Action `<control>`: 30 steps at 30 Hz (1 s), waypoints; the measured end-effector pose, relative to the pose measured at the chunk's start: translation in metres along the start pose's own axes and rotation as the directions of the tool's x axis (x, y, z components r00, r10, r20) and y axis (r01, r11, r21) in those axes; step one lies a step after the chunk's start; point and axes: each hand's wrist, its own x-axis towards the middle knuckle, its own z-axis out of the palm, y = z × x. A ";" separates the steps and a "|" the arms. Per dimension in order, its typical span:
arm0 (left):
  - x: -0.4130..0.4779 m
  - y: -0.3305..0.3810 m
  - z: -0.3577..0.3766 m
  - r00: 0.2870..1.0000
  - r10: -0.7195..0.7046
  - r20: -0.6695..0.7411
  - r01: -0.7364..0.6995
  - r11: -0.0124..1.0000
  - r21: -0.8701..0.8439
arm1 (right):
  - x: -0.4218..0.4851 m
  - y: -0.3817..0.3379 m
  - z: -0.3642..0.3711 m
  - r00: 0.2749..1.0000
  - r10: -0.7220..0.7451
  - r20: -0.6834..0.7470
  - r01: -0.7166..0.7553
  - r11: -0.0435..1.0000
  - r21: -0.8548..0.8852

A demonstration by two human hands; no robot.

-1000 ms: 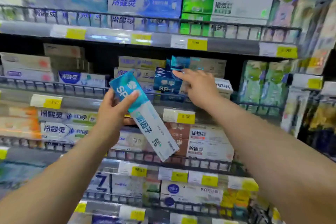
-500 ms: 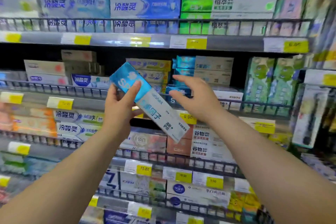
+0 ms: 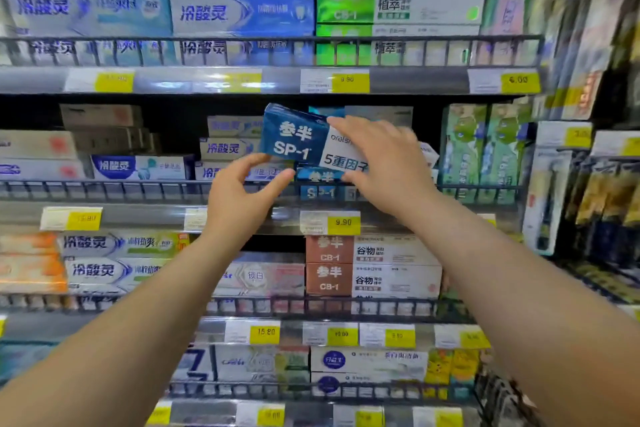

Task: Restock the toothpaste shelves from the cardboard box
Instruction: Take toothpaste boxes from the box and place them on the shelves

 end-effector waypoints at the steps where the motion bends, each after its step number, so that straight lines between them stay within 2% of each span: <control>1: 0.004 -0.008 -0.002 0.994 0.111 0.010 -0.111 0.972 0.206 | 0.004 0.005 0.001 0.999 0.034 0.021 -0.034 0.999 -0.031; 3: 0.011 -0.024 -0.001 0.959 0.270 0.083 -0.277 0.842 0.462 | 0.012 0.013 0.005 0.994 0.086 0.067 -0.079 0.992 -0.097; 5: 0.017 -0.035 0.005 0.939 0.318 0.132 -0.335 0.759 0.558 | 0.020 0.019 0.013 0.990 0.099 0.099 -0.083 0.984 -0.158; 7: 0.018 -0.042 0.012 0.935 0.321 0.149 -0.343 0.719 0.604 | 0.028 0.023 0.021 0.983 0.120 0.141 -0.094 0.980 -0.173; 10: 0.015 -0.048 0.020 0.939 0.326 0.107 -0.319 0.713 0.624 | 0.035 0.026 0.029 0.965 0.196 0.175 -0.155 0.962 -0.223; 15: 0.012 -0.056 0.026 0.921 0.388 0.040 -0.325 0.707 0.628 | 0.020 0.015 0.042 0.962 0.249 0.109 -0.192 0.906 -0.378; 22: 0.012 -0.060 0.029 0.908 0.419 0.027 -0.333 0.680 0.653 | 0.024 0.016 0.053 0.921 0.341 0.188 -0.284 0.919 -0.273; 28: 0.011 -0.062 0.028 0.897 0.441 0.022 -0.347 0.673 0.653 | 0.045 0.028 0.061 0.833 0.429 0.348 -0.400 0.903 -0.157; 30: 0.010 -0.061 0.028 0.896 0.444 0.020 -0.350 0.676 0.649 | 0.042 0.028 0.062 0.847 0.413 0.334 -0.381 0.911 -0.158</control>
